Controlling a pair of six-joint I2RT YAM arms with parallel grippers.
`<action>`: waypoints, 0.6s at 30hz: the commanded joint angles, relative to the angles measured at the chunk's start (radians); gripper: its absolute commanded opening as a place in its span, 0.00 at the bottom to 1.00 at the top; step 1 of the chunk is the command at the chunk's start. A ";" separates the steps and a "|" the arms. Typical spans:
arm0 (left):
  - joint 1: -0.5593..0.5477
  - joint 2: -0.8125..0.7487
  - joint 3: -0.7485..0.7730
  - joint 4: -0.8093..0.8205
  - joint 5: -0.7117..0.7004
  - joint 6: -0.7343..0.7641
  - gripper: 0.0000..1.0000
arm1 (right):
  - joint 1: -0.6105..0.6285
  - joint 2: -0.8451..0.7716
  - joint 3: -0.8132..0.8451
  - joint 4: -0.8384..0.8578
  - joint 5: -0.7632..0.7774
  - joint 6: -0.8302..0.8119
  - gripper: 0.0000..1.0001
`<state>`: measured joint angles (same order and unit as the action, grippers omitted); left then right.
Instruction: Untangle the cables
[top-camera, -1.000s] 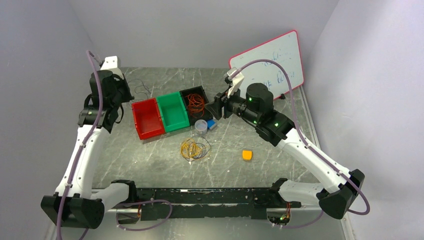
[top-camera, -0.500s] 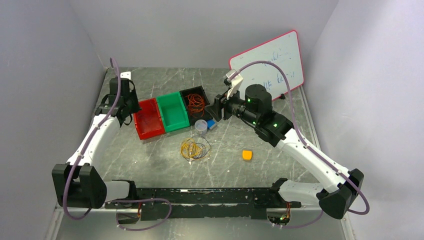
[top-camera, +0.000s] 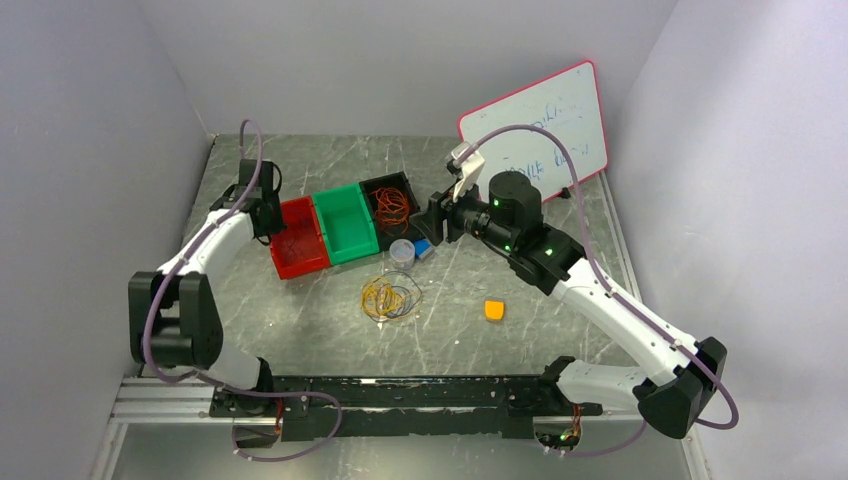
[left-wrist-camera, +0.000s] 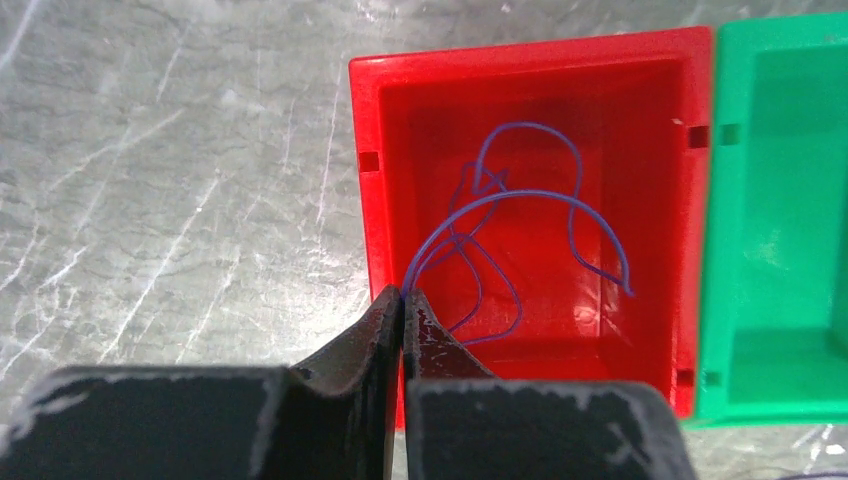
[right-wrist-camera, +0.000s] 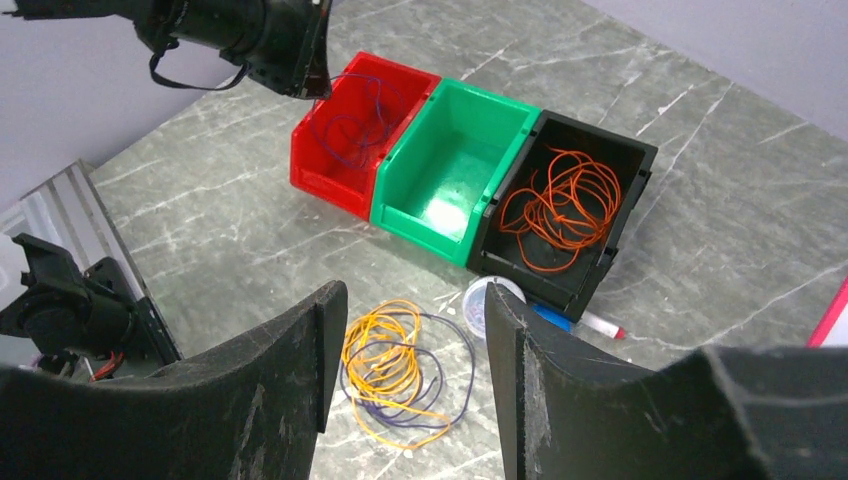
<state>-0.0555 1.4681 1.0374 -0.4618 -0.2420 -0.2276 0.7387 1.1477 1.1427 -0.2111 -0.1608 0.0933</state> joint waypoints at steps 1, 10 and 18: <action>0.013 0.074 0.065 -0.021 -0.027 -0.015 0.07 | -0.004 -0.019 -0.022 0.023 -0.003 0.004 0.57; 0.013 0.236 0.192 -0.038 0.054 -0.008 0.07 | -0.003 -0.026 -0.049 0.025 -0.012 0.007 0.57; 0.013 0.332 0.262 -0.056 0.105 0.005 0.07 | -0.002 -0.029 -0.070 0.030 -0.026 0.021 0.57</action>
<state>-0.0513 1.7657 1.2484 -0.4927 -0.1932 -0.2344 0.7387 1.1385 1.0821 -0.1997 -0.1730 0.1047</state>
